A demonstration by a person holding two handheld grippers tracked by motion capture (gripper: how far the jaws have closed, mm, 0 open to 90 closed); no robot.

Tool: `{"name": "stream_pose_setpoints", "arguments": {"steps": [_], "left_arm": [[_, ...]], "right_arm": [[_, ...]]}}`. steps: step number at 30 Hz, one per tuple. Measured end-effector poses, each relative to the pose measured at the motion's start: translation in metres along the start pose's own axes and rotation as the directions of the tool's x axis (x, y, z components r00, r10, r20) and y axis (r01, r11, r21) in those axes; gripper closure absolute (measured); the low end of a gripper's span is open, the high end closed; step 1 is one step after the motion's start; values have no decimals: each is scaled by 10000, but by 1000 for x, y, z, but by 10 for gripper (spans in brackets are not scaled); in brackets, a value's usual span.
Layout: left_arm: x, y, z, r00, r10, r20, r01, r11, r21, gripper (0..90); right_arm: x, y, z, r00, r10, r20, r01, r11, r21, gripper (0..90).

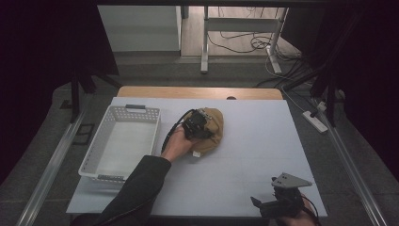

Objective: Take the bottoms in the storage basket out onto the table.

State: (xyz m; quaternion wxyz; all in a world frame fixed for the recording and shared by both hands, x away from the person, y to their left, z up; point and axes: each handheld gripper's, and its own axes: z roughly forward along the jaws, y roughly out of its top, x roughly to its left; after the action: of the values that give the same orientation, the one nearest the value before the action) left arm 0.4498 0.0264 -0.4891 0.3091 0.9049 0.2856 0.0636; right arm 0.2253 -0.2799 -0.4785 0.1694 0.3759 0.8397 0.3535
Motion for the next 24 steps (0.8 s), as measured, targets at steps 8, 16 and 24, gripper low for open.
{"name": "stream_pose_setpoints", "arguments": {"steps": [8, 16, 24], "left_arm": [[0, -3, 15, 9997, -96, -203, 103, 9994, 339, 722], [2, -7, 21, 9987, -453, -215, 462, 9980, 428, 684], [4, -12, 26, 9944, -1044, -137, 1047, 9943, 212, 613]], "right_arm": [[0, 0, 0, 10000, -24, -3, 24, 10000, 4, 0], [1, 0, 0, 10000, -61, 0, 61, 10000, 25, 0], [1, 0, 1, 10000, -90, 1, 90, 9999, 65, 0]]}}
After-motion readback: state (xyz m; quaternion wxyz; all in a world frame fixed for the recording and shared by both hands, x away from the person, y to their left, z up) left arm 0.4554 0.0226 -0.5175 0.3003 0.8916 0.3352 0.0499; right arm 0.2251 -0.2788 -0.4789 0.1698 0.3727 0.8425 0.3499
